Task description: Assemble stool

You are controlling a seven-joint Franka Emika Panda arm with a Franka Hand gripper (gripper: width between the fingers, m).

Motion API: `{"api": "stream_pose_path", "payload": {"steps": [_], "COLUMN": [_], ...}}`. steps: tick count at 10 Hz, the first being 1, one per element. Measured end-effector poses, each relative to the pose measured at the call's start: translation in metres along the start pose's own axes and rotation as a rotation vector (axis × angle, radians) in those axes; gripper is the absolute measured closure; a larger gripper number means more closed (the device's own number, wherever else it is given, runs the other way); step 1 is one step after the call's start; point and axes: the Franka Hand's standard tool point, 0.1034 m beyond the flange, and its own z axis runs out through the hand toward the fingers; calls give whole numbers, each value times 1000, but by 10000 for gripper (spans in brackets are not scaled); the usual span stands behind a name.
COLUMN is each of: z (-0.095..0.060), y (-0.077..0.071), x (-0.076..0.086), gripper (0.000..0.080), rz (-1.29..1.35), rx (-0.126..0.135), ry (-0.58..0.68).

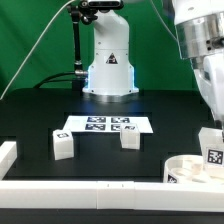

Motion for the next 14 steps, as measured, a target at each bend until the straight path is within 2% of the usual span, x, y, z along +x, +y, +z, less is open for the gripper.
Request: {"api": "stream_pose_path", "payload": {"steps": [5, 7, 9, 14], "z": [0, -3, -5, -5], "y": [1, 4, 4, 2], "x": [0, -1, -1, 2], "gripper": [150, 150, 150, 150], "rz": [-375, -670, -921, -1289], "rx": [-9, -79, -107, -102], "ry": [2, -11, -20, -22]}}
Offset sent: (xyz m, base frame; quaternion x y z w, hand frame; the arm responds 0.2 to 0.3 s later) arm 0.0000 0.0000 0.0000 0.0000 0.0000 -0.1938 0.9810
